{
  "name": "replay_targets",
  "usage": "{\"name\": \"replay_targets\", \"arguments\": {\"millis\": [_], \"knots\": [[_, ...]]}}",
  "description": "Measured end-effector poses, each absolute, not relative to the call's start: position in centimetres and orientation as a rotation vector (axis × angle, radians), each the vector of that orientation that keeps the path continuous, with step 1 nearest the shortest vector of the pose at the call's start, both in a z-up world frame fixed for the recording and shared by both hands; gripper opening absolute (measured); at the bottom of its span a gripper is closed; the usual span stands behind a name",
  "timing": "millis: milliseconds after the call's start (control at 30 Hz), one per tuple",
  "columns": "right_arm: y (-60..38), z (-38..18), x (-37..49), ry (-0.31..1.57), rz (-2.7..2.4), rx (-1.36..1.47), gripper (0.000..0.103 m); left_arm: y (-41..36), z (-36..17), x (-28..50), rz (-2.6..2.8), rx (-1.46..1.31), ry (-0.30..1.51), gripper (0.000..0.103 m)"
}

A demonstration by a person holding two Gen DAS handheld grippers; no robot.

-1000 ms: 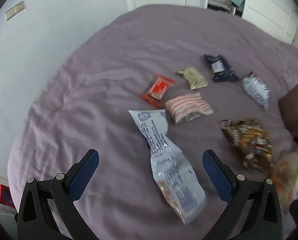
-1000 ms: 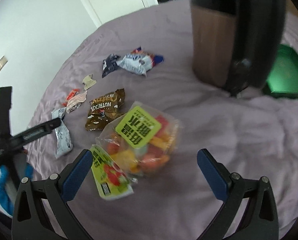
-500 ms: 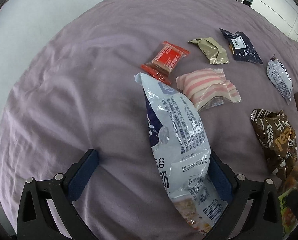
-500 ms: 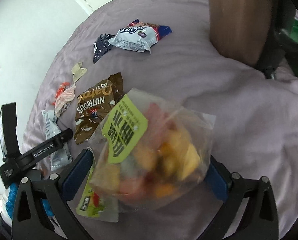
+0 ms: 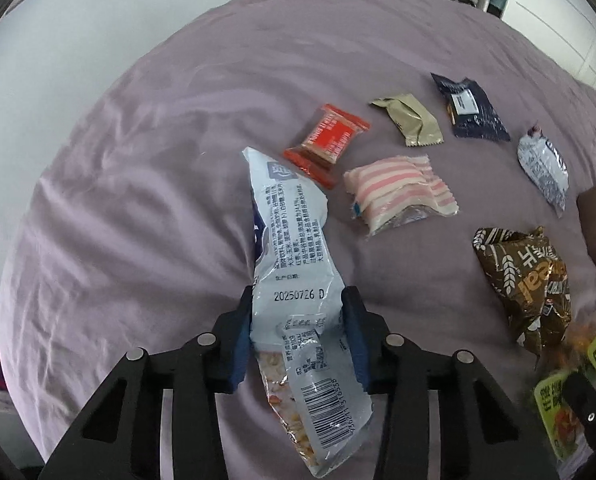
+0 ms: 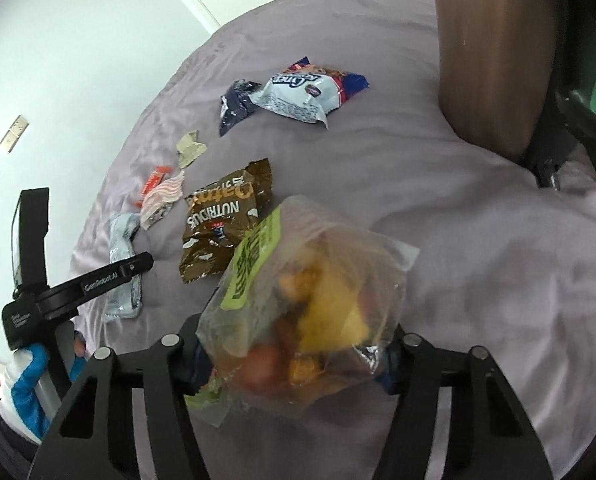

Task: Organize snacks
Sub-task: 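Grasp the white-blue chip bag with the left gripper while the right grasps the gummy bag, then carry the chip bag and gummy bag with both grippers over the green tray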

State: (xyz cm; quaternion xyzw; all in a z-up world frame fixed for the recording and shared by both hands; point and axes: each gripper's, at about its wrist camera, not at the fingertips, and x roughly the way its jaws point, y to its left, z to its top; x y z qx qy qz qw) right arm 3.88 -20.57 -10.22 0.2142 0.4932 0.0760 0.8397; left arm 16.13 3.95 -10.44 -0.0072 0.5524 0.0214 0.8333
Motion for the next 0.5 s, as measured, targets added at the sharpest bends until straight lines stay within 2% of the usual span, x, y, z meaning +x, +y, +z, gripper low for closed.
{"name": "replay_targets", "arguments": {"millis": [267, 500], "knots": [[-21.0, -7.3, 1.2, 0.985, 0.192, 0.423, 0.017, 4.6, -7.8, 14.2, 0.065, -0.036, 1.127, 0.024], [-21.6, -3.0, -3.1, 0.902, 0.206, 0.342, 0.017, 1.3, -2.4, 8.9, -0.018, 0.043, 1.02, 0.024]]}}
